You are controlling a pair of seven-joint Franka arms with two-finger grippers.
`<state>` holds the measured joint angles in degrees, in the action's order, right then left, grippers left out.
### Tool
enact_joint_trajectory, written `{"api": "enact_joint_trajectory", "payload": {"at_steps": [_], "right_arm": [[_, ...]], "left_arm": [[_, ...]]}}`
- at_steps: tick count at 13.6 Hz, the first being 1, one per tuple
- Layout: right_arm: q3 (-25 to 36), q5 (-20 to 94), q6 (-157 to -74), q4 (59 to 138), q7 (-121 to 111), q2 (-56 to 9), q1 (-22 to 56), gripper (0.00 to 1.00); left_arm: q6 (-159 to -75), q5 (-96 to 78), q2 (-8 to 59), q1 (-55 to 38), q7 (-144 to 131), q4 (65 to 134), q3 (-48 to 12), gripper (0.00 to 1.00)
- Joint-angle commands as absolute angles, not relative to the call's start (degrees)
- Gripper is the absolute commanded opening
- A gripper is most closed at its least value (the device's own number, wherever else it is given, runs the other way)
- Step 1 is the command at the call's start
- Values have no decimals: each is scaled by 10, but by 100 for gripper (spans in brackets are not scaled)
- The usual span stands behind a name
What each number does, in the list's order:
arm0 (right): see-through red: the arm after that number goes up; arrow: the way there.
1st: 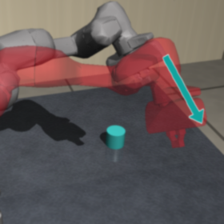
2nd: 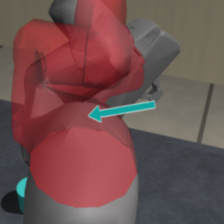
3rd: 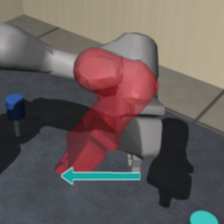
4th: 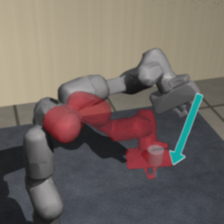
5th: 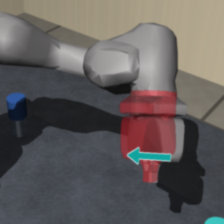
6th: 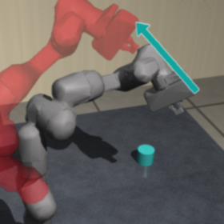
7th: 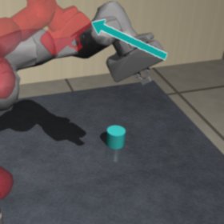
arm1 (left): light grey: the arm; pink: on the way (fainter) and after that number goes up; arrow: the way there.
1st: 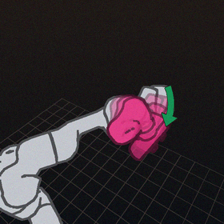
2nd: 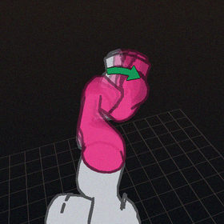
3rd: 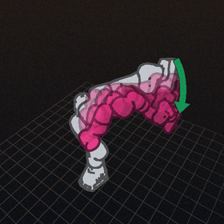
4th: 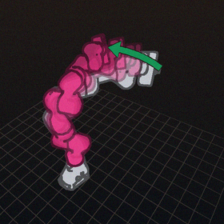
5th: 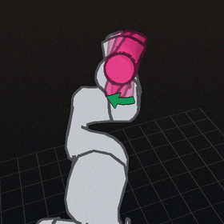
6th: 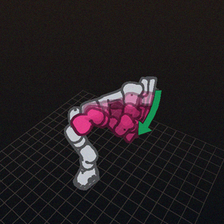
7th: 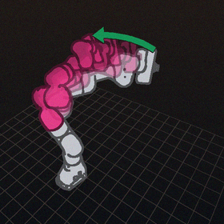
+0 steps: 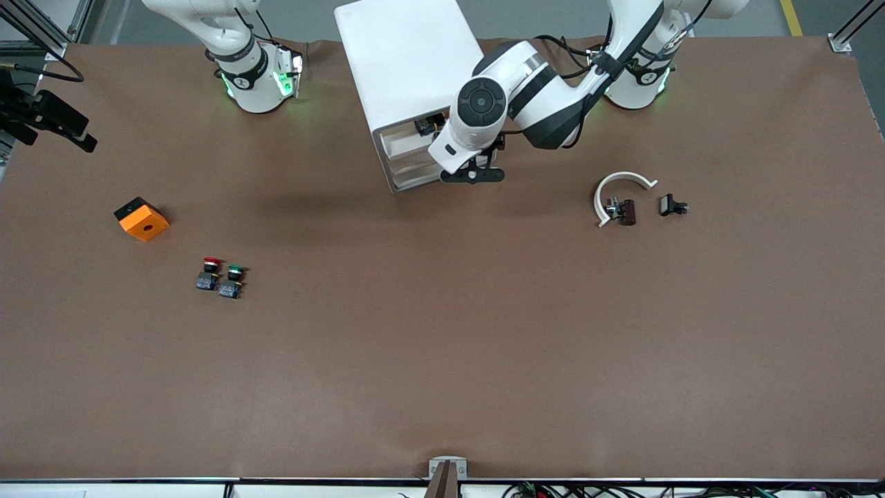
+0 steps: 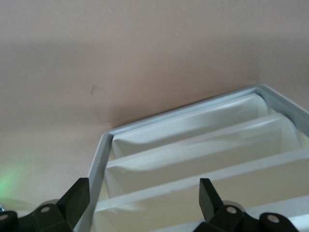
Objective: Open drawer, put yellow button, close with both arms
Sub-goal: 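Push the drawer closed into the cabinet with the left gripper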
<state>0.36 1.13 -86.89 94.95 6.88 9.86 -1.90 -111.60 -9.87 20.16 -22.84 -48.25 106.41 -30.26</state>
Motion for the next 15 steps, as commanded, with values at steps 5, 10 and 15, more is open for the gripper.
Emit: {"api": "enact_joint_trajectory", "payload": {"at_steps": [5,10,15], "right_arm": [[-3,-13,-864,934,67,90,-7,100],[-2,-11,-867,935,69,90,-11,100],[-2,-7,-867,935,69,90,-11,100]], "left_arm": [[-1085,-113,218,-250,-497,1056,-313,100],[-1085,-115,228,-273,-499,1055,-315,100],[-1064,-113,231,-243,-501,1034,-308,100]]}}
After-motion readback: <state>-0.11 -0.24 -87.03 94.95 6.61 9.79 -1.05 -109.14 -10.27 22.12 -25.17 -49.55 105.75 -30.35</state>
